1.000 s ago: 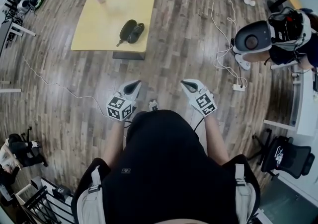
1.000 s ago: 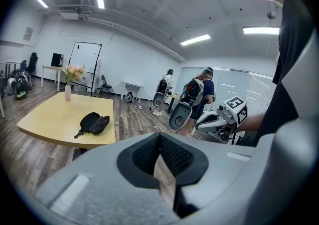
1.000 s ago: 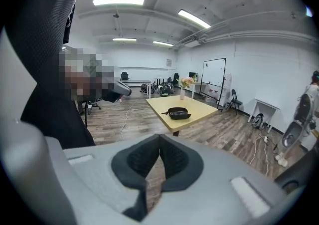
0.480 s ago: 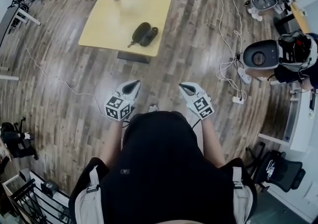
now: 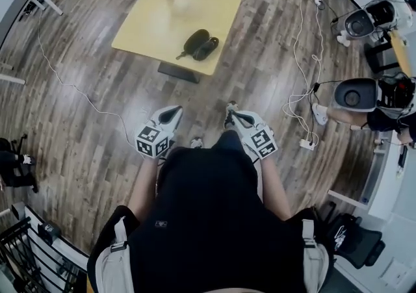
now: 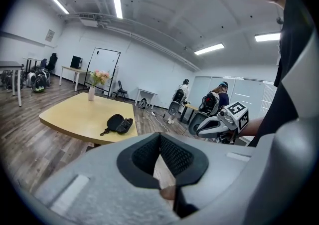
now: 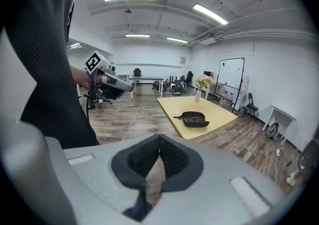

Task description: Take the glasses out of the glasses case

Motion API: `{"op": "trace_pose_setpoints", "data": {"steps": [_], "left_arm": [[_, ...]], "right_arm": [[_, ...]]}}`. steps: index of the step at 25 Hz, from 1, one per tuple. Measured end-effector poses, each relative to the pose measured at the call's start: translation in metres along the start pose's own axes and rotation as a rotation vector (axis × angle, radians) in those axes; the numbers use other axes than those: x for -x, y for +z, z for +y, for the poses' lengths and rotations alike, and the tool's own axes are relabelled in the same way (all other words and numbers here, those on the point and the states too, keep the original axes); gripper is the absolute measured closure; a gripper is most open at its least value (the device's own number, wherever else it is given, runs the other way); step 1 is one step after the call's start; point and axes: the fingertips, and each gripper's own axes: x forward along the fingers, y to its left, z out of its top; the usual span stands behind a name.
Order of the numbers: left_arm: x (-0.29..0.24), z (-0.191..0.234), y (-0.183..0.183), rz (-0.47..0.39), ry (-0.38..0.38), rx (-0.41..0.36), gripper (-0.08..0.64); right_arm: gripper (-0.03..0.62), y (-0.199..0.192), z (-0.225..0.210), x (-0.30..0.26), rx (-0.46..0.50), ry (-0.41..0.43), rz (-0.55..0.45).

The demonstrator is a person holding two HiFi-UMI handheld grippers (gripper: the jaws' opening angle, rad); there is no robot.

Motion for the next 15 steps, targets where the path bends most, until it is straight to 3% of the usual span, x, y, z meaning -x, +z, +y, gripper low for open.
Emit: {"op": "trace_pose_setpoints", "data": {"steps": [15], "left_arm": [[-0.031, 0.034, 0.024, -0.013, 0.098, 0.032, 0.549]], "right_arm": [[0.589, 0.027, -0.065, -0.052, 0.059, 0.107, -0.025]]}}
